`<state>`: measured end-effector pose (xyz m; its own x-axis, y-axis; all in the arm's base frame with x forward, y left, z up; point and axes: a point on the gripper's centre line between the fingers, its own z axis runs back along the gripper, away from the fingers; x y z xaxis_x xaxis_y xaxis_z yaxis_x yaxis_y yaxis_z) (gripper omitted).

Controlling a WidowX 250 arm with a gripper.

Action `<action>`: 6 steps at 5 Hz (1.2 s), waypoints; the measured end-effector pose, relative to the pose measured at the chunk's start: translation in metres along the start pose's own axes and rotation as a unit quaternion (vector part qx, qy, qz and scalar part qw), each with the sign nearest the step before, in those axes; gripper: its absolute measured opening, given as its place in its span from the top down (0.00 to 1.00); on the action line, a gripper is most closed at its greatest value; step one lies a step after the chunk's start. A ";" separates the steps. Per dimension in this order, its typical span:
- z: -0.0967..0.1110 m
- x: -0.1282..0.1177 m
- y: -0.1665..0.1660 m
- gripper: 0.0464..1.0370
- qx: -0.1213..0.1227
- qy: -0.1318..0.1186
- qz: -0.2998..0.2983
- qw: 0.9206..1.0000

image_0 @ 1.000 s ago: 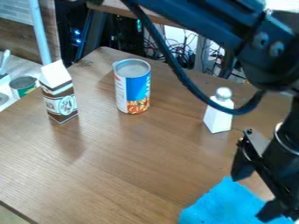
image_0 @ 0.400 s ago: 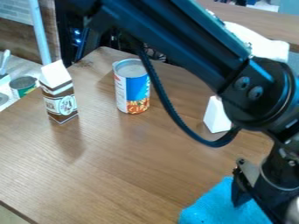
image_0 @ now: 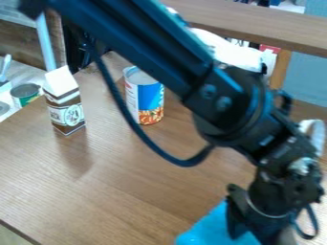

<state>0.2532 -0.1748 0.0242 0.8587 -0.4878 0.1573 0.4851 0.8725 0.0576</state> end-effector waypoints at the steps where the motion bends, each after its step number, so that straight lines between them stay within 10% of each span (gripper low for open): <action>1: -0.001 -0.014 0.023 0.04 -0.001 0.003 0.026 1.000; 6: 0.004 -0.088 0.170 0.04 0.077 0.054 0.142 0.985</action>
<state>0.2592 0.0173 0.0245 0.9727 -0.2165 0.0835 0.1993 0.9639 0.1768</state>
